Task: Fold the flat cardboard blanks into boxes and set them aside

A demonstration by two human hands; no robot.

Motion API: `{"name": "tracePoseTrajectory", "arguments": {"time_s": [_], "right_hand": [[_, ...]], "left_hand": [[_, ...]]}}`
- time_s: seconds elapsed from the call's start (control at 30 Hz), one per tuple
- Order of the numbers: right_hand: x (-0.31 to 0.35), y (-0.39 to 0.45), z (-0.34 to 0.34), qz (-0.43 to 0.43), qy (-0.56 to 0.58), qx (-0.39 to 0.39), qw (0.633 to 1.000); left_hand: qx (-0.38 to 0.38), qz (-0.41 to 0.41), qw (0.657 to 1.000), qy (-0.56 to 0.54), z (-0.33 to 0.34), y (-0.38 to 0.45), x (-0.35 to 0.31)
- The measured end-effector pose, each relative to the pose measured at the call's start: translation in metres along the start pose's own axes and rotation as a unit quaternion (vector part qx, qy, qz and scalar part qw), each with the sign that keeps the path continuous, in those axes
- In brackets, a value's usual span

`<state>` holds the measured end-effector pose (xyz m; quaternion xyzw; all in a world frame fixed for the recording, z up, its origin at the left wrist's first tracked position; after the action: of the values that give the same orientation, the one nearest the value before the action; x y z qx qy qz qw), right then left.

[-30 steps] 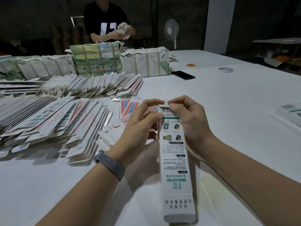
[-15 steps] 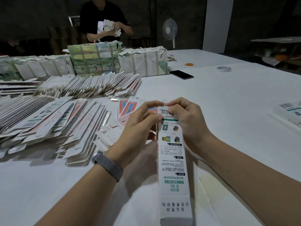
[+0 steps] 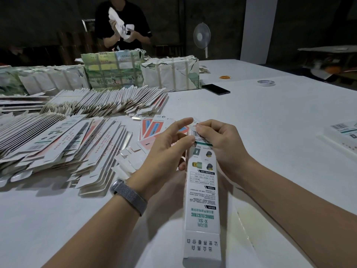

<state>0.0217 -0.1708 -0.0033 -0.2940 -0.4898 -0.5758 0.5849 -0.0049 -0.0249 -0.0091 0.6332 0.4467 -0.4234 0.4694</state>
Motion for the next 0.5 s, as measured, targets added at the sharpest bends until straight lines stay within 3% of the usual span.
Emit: {"name": "tracePoseTrajectory", "arguments": {"time_s": [0.5], "right_hand": [[0.0042, -0.0032, 0.0027, 0.002, 0.012, 0.002, 1.0]], "left_hand": [[0.008, 0.005, 1.0, 0.003, -0.0026, 0.001, 0.0044]]}}
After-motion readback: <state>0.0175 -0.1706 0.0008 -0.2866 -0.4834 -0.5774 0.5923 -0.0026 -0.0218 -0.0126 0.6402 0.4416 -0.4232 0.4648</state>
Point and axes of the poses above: each hand's wrist, its own y-axis towards the middle knuckle, its own z-axis out of the palm, x = y × z, the point moved 1 cm from there along y, towards the middle knuckle, and after that the axes turned 12 degrees about y, right-handed, at the moved point
